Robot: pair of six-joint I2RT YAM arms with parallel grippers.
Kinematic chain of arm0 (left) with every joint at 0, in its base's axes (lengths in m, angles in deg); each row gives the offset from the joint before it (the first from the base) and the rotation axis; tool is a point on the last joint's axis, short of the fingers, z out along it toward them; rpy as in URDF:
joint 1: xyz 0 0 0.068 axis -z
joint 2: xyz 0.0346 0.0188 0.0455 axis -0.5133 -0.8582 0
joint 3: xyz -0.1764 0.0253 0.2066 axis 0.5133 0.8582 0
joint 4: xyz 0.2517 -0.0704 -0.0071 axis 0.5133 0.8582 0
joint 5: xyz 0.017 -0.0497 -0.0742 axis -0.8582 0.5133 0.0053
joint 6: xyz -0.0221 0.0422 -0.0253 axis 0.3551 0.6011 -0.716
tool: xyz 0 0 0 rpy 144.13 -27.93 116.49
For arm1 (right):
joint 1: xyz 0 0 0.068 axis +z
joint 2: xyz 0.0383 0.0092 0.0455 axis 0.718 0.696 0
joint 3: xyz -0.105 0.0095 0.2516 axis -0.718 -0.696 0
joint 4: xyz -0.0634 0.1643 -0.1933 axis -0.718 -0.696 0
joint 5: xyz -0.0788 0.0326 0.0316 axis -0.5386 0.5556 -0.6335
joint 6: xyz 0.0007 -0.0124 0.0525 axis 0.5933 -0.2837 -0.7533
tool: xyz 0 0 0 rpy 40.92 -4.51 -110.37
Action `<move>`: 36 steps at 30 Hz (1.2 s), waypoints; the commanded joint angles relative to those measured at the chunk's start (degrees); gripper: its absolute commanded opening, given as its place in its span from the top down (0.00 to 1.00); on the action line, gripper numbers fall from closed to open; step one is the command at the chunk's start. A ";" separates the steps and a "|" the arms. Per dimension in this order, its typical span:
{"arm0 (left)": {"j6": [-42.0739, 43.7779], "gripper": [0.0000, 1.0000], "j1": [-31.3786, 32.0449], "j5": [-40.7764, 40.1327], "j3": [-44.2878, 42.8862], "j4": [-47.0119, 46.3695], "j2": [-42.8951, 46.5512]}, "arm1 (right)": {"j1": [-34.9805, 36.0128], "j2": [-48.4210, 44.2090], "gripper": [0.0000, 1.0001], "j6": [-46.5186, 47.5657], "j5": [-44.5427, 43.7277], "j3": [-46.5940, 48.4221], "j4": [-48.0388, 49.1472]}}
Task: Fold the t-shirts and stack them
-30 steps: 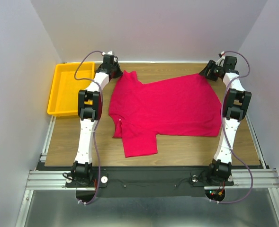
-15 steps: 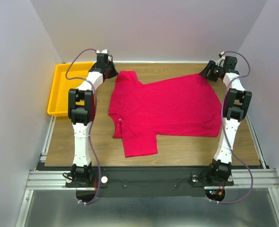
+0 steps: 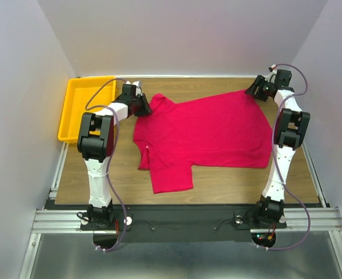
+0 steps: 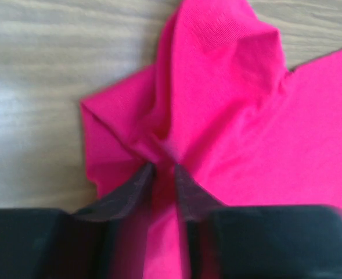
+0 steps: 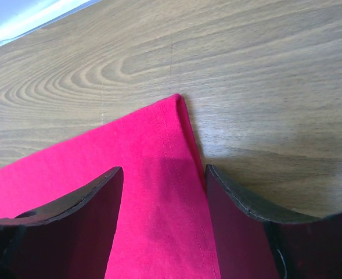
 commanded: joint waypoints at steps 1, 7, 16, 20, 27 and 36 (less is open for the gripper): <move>1.04 0.62 0.09 -2.17 2.74 -4.84 8.16 | -0.53 -3.87 0.35 0.54 0.29 -0.82 0.06; 1.92 0.49 -0.88 -3.32 1.44 -6.61 9.76 | -0.53 -3.96 0.35 0.72 0.46 -0.99 0.06; 4.64 0.48 -1.32 -1.56 -6.57 -0.37 2.47 | -0.53 -4.13 0.35 0.89 0.55 -1.34 0.06; 7.62 0.48 -1.32 -0.33 -9.72 2.60 0.26 | -0.62 -4.14 0.35 0.80 0.46 -1.17 -0.03; 10.18 0.48 -1.32 0.63 -12.37 6.66 -2.20 | -0.62 -4.22 0.35 0.45 0.55 -1.08 0.06; 10.97 0.49 -1.32 2.12 -12.02 7.10 -3.17 | -0.62 -4.13 0.35 0.19 0.55 -0.91 0.06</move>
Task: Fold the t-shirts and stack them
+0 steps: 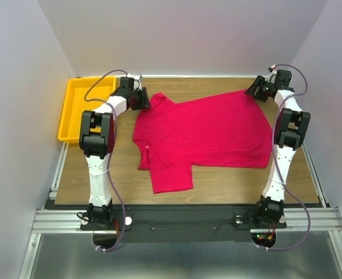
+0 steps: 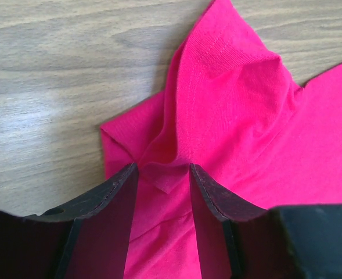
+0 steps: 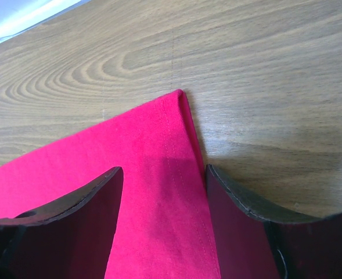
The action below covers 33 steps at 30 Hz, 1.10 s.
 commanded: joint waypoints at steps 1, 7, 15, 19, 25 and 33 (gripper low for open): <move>1.51 0.49 -0.07 2.33 -2.36 0.09 0.24 | -0.62 -3.50 0.35 0.17 0.42 -0.03 0.14; 0.81 0.51 0.02 2.68 -3.15 0.44 -0.73 | -0.62 -3.33 0.35 -0.01 0.42 0.06 0.14; 0.54 0.57 0.02 1.19 -3.15 1.23 -0.99 | -0.62 -3.33 0.35 -0.36 0.68 0.14 0.14; 0.02 0.75 0.02 2.24 -3.24 0.79 -1.25 | -0.62 -3.33 0.35 -0.45 0.68 0.23 0.14; -0.25 1.00 0.02 2.42 -3.68 -0.44 0.32 | -0.71 -3.41 0.35 -0.27 0.51 0.23 0.14; 1.33 1.00 0.10 2.50 -4.29 -2.20 5.07 | -0.71 -3.50 0.35 -0.27 0.60 0.14 0.14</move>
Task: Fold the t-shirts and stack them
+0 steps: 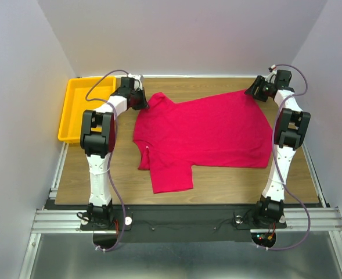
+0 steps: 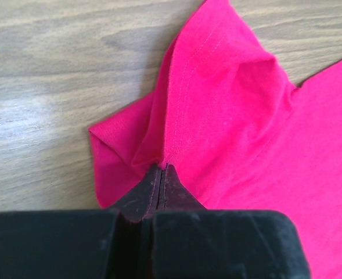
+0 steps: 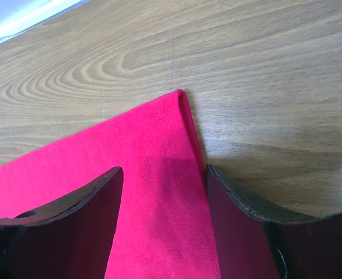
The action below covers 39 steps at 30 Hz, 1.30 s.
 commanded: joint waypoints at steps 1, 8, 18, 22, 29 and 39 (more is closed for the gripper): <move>2.05 1.00 0.15 0.84 -3.05 -2.35 6.97 | -0.71 -3.50 0.35 -0.29 0.64 0.14 0.19; 6.35 1.00 1.46 3.56 -1.56 -2.44 8.30 | -0.71 -3.85 0.35 -0.03 0.47 -0.03 0.19; 11.64 0.53 3.49 12.43 7.58 -3.14 12.60 | -0.79 -4.03 0.35 -0.21 0.46 -0.12 0.19; 10.49 0.51 3.49 5.77 11.80 -7.10 16.73 | -0.88 -4.29 0.35 -0.21 0.46 -0.03 0.19; 3.74 0.47 0.60 -8.30 11.72 -8.07 18.24 | -0.97 -4.12 0.35 -0.30 0.55 -0.12 0.19; -2.95 0.54 -0.99 -6.10 0.56 -0.25 6.81 | -0.97 -4.20 0.35 -0.30 0.38 -0.30 0.10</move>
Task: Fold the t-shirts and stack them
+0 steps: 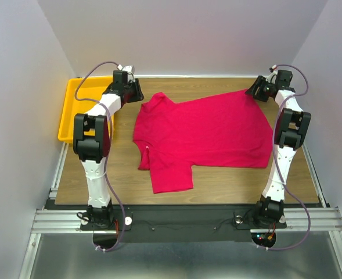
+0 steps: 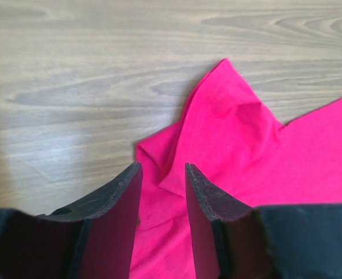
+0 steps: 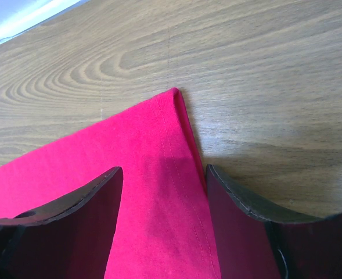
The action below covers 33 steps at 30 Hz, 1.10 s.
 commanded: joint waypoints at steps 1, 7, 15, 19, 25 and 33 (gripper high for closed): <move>-3.58 0.55 0.47 1.76 -2.68 3.25 -2.11 | -0.60 -4.18 0.35 -0.12 0.31 -0.21 0.32; -7.01 0.58 0.47 3.88 -2.86 3.52 -4.49 | -0.60 -3.92 0.35 -0.56 0.58 -0.30 0.32; -8.07 0.59 0.47 4.67 -2.42 4.04 -5.72 | -0.60 -3.92 0.35 -0.47 0.40 -0.38 0.32; -8.16 0.58 0.38 4.41 -2.77 5.09 -6.51 | -0.60 -3.92 0.35 -0.65 0.57 -0.12 0.41; -8.34 0.57 0.56 2.92 -3.91 7.11 -7.74 | -0.60 -3.74 0.35 -1.00 0.57 0.23 0.32; -8.16 0.59 1.52 2.74 -6.46 8.79 -9.76 | -0.69 -3.57 0.35 -1.26 0.58 0.32 0.41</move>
